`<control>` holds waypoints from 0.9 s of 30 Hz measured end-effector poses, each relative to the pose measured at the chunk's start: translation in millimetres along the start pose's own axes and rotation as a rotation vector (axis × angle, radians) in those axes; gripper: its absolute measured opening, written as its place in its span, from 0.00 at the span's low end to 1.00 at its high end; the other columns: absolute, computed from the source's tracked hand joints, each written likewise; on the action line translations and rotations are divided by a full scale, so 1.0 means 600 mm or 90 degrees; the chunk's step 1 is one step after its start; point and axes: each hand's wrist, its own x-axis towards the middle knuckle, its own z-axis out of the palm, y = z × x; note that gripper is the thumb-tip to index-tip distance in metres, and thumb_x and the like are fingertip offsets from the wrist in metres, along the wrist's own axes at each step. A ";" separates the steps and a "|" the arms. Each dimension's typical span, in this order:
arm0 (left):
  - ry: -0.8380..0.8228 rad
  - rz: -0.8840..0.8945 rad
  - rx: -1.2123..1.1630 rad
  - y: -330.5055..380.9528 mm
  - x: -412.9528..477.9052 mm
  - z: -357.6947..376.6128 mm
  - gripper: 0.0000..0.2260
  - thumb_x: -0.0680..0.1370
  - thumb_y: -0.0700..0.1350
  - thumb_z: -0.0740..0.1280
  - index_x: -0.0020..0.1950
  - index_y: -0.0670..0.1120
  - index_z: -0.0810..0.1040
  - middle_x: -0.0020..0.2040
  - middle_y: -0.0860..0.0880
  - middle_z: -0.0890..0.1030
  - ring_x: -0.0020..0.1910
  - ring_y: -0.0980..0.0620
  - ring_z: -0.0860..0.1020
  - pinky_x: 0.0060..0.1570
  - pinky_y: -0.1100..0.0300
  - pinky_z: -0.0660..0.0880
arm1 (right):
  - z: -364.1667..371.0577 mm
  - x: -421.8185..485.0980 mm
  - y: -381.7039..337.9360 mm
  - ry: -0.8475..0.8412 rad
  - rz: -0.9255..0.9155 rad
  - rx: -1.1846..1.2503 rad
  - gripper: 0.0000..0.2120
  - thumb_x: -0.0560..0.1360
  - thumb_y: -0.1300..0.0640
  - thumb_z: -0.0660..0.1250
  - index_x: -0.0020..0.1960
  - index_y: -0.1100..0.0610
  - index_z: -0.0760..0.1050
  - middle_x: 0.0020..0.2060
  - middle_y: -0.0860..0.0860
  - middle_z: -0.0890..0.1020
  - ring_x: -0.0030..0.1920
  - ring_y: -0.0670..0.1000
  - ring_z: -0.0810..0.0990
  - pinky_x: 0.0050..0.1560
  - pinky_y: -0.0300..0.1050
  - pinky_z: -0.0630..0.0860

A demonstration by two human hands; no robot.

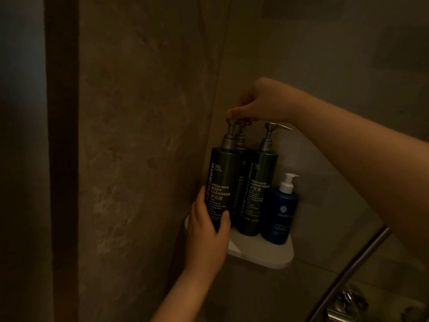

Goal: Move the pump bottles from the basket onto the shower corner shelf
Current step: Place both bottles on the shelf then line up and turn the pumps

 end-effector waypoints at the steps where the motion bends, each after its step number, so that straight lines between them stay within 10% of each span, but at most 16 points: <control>1: -0.003 0.005 0.008 -0.001 -0.001 -0.002 0.29 0.77 0.52 0.63 0.75 0.57 0.53 0.71 0.57 0.63 0.66 0.60 0.64 0.61 0.63 0.63 | 0.000 0.000 0.000 -0.002 0.000 0.004 0.18 0.71 0.42 0.68 0.30 0.52 0.76 0.21 0.44 0.75 0.20 0.36 0.71 0.24 0.32 0.65; 18: 0.129 0.029 0.172 0.003 0.006 0.013 0.37 0.67 0.52 0.75 0.71 0.48 0.62 0.64 0.49 0.66 0.59 0.58 0.62 0.55 0.59 0.64 | -0.001 -0.002 -0.005 -0.022 0.062 0.099 0.17 0.70 0.44 0.71 0.30 0.54 0.75 0.18 0.43 0.76 0.19 0.37 0.73 0.20 0.27 0.66; 23: 0.088 0.037 0.144 0.002 0.008 0.004 0.37 0.68 0.53 0.74 0.72 0.49 0.60 0.64 0.51 0.64 0.59 0.59 0.61 0.57 0.61 0.63 | -0.003 -0.017 0.023 -0.065 -0.028 0.240 0.10 0.78 0.59 0.63 0.56 0.52 0.79 0.46 0.48 0.83 0.40 0.39 0.81 0.45 0.33 0.77; 27: 0.063 0.047 0.112 -0.002 0.011 -0.004 0.37 0.69 0.52 0.74 0.73 0.50 0.60 0.62 0.54 0.63 0.60 0.59 0.61 0.57 0.61 0.62 | -0.001 -0.027 0.045 -0.136 -0.091 0.303 0.15 0.75 0.62 0.66 0.56 0.45 0.78 0.53 0.46 0.83 0.57 0.46 0.80 0.60 0.40 0.74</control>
